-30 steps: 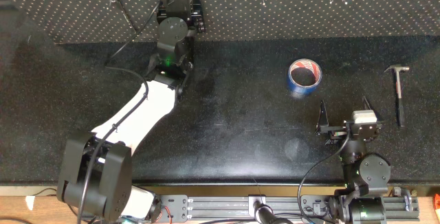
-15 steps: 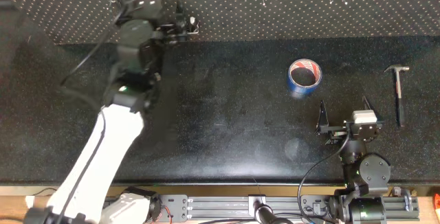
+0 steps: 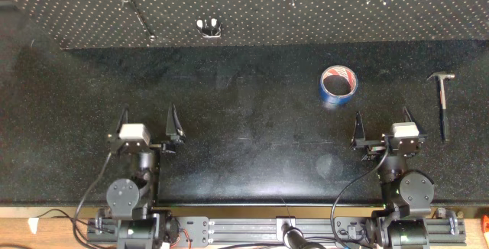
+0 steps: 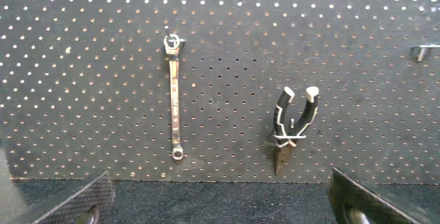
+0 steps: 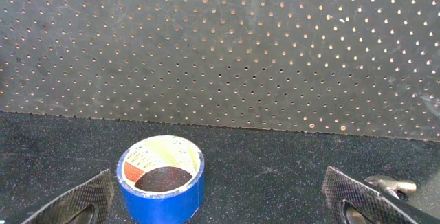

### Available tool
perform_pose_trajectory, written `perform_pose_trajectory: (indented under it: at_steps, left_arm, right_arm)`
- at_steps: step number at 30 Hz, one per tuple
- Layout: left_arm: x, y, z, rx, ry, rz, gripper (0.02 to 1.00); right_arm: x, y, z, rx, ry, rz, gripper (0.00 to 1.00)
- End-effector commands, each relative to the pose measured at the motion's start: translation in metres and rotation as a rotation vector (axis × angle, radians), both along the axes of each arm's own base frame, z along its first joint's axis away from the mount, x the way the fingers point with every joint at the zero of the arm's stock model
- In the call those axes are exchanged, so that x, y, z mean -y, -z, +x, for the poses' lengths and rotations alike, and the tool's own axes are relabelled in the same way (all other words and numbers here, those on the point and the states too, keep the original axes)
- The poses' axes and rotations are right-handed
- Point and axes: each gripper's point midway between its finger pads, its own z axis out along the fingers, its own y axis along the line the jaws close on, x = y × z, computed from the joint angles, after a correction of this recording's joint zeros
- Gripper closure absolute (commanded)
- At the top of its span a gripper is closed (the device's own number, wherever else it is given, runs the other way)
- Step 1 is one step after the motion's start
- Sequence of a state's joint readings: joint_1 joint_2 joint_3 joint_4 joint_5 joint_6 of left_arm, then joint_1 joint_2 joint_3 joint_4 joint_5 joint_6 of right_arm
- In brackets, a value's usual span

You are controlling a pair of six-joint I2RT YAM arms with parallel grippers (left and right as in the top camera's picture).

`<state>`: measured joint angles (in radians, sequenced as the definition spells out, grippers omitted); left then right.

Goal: Place Tools Onto Pegboard

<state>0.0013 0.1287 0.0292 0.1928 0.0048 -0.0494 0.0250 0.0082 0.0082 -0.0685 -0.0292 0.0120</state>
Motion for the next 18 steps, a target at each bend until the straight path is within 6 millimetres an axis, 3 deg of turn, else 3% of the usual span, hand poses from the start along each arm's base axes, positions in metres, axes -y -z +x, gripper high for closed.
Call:
perform_pose_trajectory:
  at_steps: [1,4,18]
  left_arm:
    - [0.01,0.021,-0.006,-0.053,0.049,0.005,0.023]
    - [0.02,0.05,-0.008,-0.171,0.09,0.006,0.023]
    - [0.02,0.05,-0.008,-0.172,0.091,0.008,0.023]
  right_arm:
    - [0.0,0.001,0.0,0.001,-0.004,-0.013,0.009]
    - [0.0,0.001,0.0,0.001,-0.004,-0.013,0.009]
    - [0.0,0.001,0.0,0.001,-0.004,-0.013,0.009]
